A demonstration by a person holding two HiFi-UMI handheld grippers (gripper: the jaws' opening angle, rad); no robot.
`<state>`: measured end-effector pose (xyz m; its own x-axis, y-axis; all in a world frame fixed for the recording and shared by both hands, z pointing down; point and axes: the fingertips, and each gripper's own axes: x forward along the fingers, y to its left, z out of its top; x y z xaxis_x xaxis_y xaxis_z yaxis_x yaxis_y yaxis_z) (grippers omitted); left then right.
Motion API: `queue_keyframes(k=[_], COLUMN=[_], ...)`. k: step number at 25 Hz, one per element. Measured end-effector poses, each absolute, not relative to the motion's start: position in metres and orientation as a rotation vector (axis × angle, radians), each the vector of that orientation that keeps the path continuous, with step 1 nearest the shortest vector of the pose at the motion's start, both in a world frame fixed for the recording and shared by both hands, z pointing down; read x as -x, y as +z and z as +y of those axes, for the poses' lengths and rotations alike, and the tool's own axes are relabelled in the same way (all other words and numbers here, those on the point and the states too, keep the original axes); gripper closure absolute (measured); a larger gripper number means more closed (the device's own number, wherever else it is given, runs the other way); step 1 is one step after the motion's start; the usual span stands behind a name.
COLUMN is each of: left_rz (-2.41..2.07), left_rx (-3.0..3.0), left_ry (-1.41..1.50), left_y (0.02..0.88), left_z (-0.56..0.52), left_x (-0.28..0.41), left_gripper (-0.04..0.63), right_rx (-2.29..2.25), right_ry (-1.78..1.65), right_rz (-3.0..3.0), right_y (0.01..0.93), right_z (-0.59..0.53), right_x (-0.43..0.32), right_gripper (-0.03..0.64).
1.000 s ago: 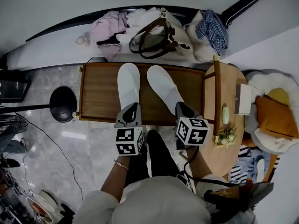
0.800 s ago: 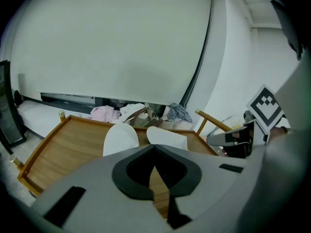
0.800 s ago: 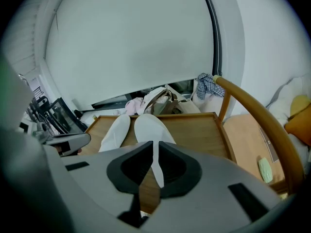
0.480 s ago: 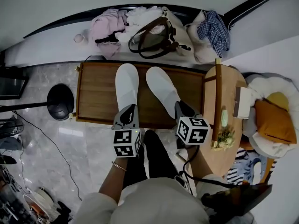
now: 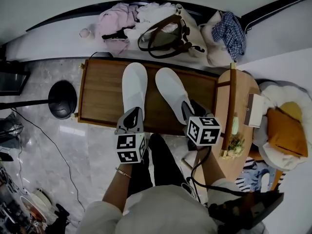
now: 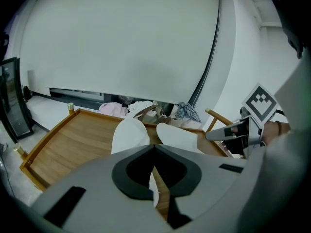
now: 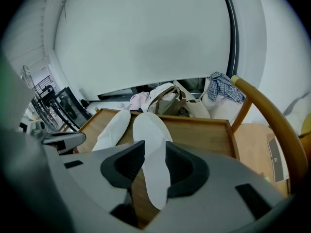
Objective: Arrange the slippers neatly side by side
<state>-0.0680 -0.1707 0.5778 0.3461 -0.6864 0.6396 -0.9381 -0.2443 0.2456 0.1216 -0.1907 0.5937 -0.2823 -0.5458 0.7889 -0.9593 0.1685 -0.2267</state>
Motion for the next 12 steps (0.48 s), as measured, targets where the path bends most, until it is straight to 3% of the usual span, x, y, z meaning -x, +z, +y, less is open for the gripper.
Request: queue_keyframes(k=[12], left_rz=[-1.453], left_rx=[-1.961], left_ry=[0.553], left_y=[0.586], left_z=[-0.165], left_x=[0.085], left_gripper=[0.578], right_rx=[-1.305], right_ry=[0.884], right_rz=[-1.932], right_y=[0.61], right_z=[-0.21], right_x=[-0.114], right_gripper=[0.434])
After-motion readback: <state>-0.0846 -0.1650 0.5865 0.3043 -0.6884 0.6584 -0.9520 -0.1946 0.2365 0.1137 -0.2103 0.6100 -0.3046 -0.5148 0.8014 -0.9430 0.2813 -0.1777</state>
